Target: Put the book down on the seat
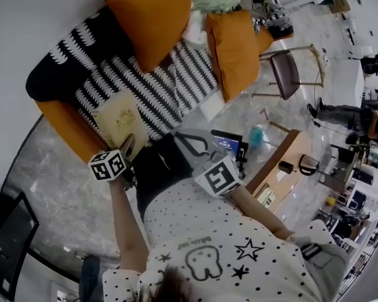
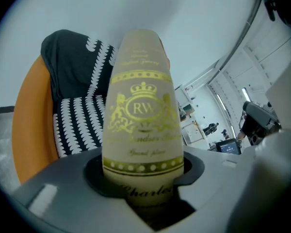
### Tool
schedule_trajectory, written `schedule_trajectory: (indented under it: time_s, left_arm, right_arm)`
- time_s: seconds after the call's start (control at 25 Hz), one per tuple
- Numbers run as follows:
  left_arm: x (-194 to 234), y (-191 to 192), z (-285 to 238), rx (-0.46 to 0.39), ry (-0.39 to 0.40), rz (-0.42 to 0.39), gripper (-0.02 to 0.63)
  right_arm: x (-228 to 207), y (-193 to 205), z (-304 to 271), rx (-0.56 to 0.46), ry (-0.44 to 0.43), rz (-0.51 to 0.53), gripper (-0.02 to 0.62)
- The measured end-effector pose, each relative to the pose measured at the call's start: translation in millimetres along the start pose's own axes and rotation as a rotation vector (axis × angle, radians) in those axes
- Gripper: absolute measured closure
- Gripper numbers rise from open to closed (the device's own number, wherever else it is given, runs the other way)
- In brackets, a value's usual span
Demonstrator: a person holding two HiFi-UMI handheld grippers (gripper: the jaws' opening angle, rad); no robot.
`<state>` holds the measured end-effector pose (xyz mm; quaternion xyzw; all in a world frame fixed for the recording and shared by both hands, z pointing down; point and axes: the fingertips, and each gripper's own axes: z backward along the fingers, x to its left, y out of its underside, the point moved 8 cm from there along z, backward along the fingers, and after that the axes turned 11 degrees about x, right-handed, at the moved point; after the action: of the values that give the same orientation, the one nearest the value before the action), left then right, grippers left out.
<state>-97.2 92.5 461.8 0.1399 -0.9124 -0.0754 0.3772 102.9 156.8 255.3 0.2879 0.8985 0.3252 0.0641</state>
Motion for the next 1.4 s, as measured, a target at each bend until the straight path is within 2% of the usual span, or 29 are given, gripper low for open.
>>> schedule_trajectory:
  time_s: [0.24,0.56,0.88,1.24,1.4]
  left_arm:
    - [17,6,-17,0.008,-0.018,0.057,0.377]
    - [36,7,-33,-0.006,-0.04,0.088,0.377]
    - [55,5,-50,-0.027,-0.001,0.138,0.377]
    - [62,4,-69,-0.029,0.05,0.186,0.377]
    - [69,-3,-82,-0.04,0.066,0.205,0.377]
  right_arm:
    - [-2,3,5,0.033,0.03,-0.037,0.594]
    - [1,16,-1,0.029,0.034,-0.074,0.594]
    - [-1,10,-13,0.032,0.018,-0.071,0.594]
    - [-12,-4,-21,0.01,0.072,-0.132,0.594]
    - [-14,-4,-34,0.009,0.074,-0.123,0.594]
